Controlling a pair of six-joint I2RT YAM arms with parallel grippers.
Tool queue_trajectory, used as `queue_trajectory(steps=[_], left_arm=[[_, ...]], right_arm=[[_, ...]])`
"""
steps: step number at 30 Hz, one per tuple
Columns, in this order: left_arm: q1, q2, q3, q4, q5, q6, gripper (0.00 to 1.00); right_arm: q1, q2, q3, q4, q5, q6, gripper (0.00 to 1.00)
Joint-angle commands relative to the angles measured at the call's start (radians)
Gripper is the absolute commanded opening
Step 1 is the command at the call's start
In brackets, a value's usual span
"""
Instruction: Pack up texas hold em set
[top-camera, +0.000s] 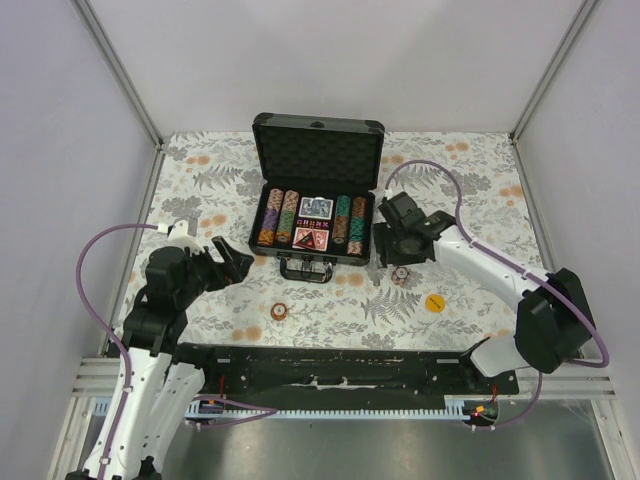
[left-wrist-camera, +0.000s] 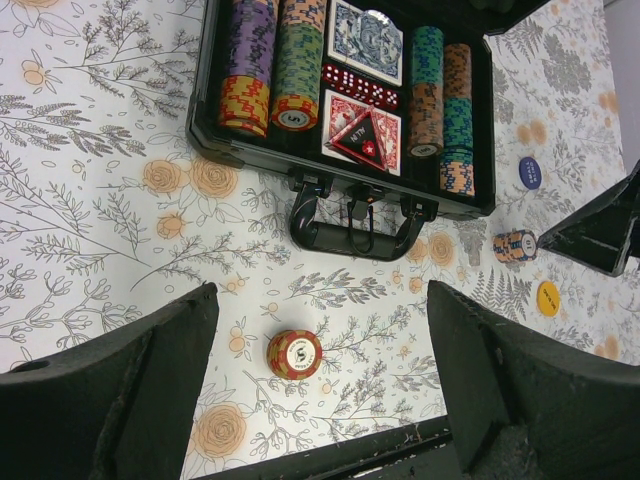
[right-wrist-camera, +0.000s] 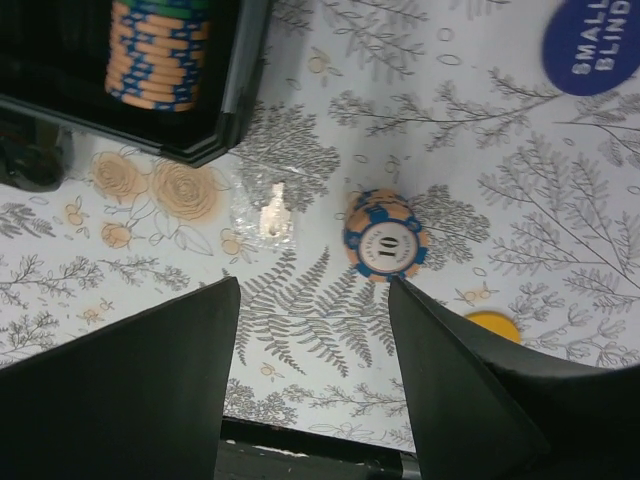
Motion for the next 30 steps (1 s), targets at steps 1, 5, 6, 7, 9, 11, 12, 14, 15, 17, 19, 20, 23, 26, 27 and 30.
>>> queue_trajectory(steps=[1, 5, 6, 7, 9, 11, 12, 14, 15, 17, 19, 20, 23, 26, 27, 30], left_arm=[[0.000, 0.002, 0.003, 0.016, 0.015, -0.028, 0.90], [0.000, 0.001, 0.003, 0.016, 0.013, -0.028, 0.90], [-0.002, -0.001, 0.003, 0.016, 0.012, -0.030, 0.90], [-0.002, -0.003, 0.003, 0.016, 0.012, -0.028, 0.90], [-0.002, -0.004, 0.003, 0.016, 0.010, -0.028, 0.90], [-0.003, -0.003, 0.003, 0.016, 0.010, -0.027, 0.90], [0.000, -0.003, 0.003, 0.016, 0.010, -0.030, 0.90], [-0.002, -0.004, 0.003, 0.016, 0.010, -0.028, 0.90], [0.000, -0.004, 0.004, 0.016, 0.012, -0.028, 0.90], [-0.002, -0.003, 0.003, 0.016, 0.010, -0.028, 0.90], [-0.002, -0.004, 0.003, 0.014, 0.010, -0.030, 0.90], [-0.002, -0.006, 0.004, 0.016, 0.010, -0.028, 0.90], [-0.002, -0.007, 0.003, 0.016, 0.007, -0.028, 0.90], [-0.002, -0.010, 0.003, 0.016, 0.006, -0.028, 0.90], [-0.002, -0.010, 0.001, 0.016, 0.007, -0.028, 0.90], [-0.002, -0.007, 0.003, 0.016, 0.004, -0.028, 0.90]], right_arm=[[0.102, 0.059, 0.059, 0.040, 0.043, -0.021, 0.69], [0.152, 0.121, 0.066, 0.049, 0.095, 0.040, 0.68], [0.155, 0.133, 0.062, 0.052, 0.106, 0.054, 0.68], [0.157, 0.142, 0.060, 0.055, 0.112, 0.066, 0.68], [0.159, 0.161, 0.050, 0.069, 0.126, 0.077, 0.69], [0.159, 0.170, 0.027, 0.101, 0.126, 0.081, 0.70], [0.160, 0.175, 0.016, 0.118, 0.119, 0.078, 0.70], [0.163, 0.191, 0.005, 0.153, 0.114, 0.080, 0.70], [0.163, 0.199, 0.008, 0.156, 0.112, 0.080, 0.70], [0.166, 0.216, 0.010, 0.172, 0.116, 0.078, 0.70], [0.166, 0.234, 0.014, 0.181, 0.119, 0.084, 0.69], [0.166, 0.244, 0.016, 0.181, 0.126, 0.088, 0.68], [0.166, 0.270, 0.008, 0.188, 0.134, 0.101, 0.67], [0.166, 0.284, -0.009, 0.205, 0.132, 0.118, 0.66], [0.165, 0.288, -0.015, 0.208, 0.132, 0.120, 0.66], [0.166, 0.297, -0.032, 0.221, 0.132, 0.130, 0.63]])
